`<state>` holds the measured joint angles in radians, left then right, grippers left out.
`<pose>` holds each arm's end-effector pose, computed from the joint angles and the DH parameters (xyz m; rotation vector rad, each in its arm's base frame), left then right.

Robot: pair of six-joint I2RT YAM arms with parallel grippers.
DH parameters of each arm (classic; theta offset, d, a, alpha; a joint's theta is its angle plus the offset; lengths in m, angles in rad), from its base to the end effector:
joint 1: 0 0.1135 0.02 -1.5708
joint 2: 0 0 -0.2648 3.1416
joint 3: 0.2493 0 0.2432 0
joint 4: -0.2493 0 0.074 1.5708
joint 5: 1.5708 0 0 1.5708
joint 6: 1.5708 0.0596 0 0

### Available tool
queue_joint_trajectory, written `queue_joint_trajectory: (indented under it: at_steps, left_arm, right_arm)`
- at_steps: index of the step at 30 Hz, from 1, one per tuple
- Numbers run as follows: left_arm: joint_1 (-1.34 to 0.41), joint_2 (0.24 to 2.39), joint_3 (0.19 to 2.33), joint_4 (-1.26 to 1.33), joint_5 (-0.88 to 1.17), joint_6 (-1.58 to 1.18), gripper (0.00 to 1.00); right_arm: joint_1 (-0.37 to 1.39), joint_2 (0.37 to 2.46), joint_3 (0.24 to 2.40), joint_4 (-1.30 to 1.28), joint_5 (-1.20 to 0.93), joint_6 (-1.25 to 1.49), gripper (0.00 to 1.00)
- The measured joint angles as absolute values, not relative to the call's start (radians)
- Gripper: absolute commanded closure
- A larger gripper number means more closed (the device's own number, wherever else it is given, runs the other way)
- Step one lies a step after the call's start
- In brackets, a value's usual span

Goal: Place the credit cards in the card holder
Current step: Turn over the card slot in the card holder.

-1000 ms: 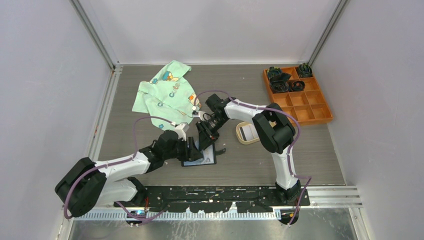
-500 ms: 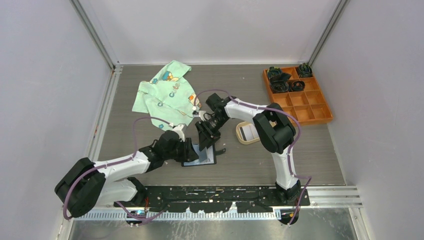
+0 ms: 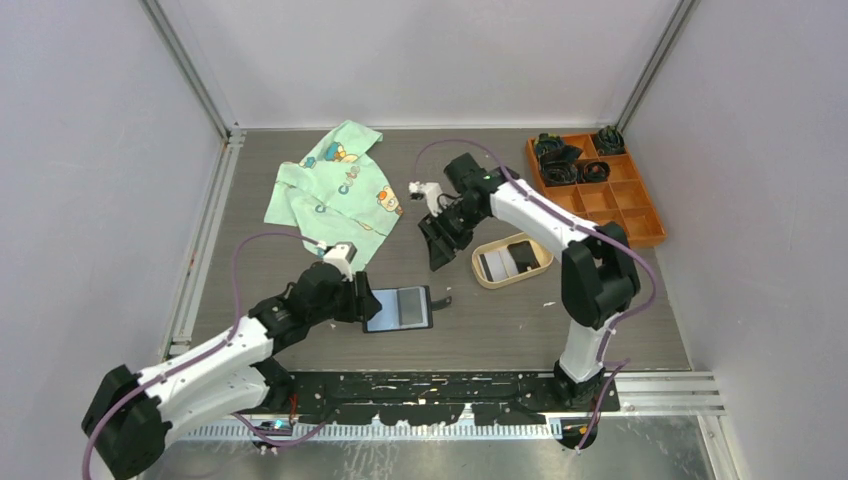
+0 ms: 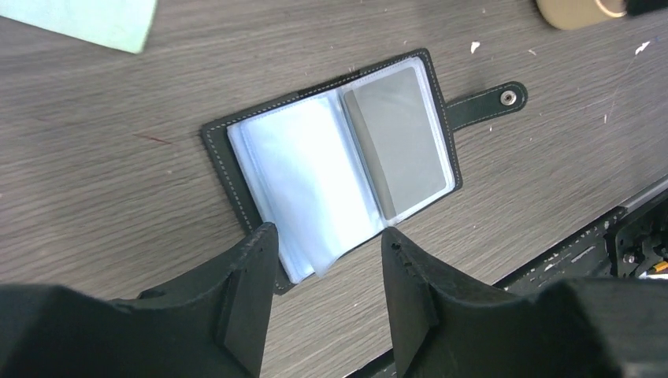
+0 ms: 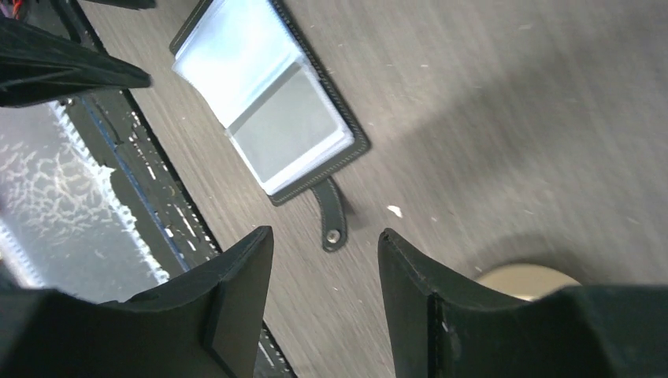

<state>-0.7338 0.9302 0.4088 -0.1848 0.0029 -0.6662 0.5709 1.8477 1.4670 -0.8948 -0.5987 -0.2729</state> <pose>0.1467 -0.1325 0.1737 0.0823 2.3856 -0.7122 0.2926 0.2279 0.2184 -1.2642 2.5026 0.9167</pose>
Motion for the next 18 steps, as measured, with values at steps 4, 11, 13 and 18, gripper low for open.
queue_joint_trajectory:
  at_steps: [4, 11, 13, 18]
  left_arm:
    - [-0.733, 0.805, 0.413, -0.256, -0.031, -0.641, 0.37]
    - [-0.731, 0.622, 0.35, -0.167, 0.032, -0.666, 0.16]
    - [-0.731, 0.603, 0.306, -0.087, 0.065, -0.697, 0.17]
    - [-0.731, 0.694, 0.262, 0.102, 0.153, -0.758, 0.19]
  right_arm:
    - [0.507, 1.743, 1.444, -0.88, -0.578, -0.304, 0.42]
    - [0.24, 1.555, 1.271, -0.788, -0.556, -0.3, 0.43]
    - [0.175, 1.533, 1.232, -0.775, -0.544, -0.29, 0.43]
    - [0.1, 1.555, 1.192, -0.764, -0.537, -0.246, 0.47]
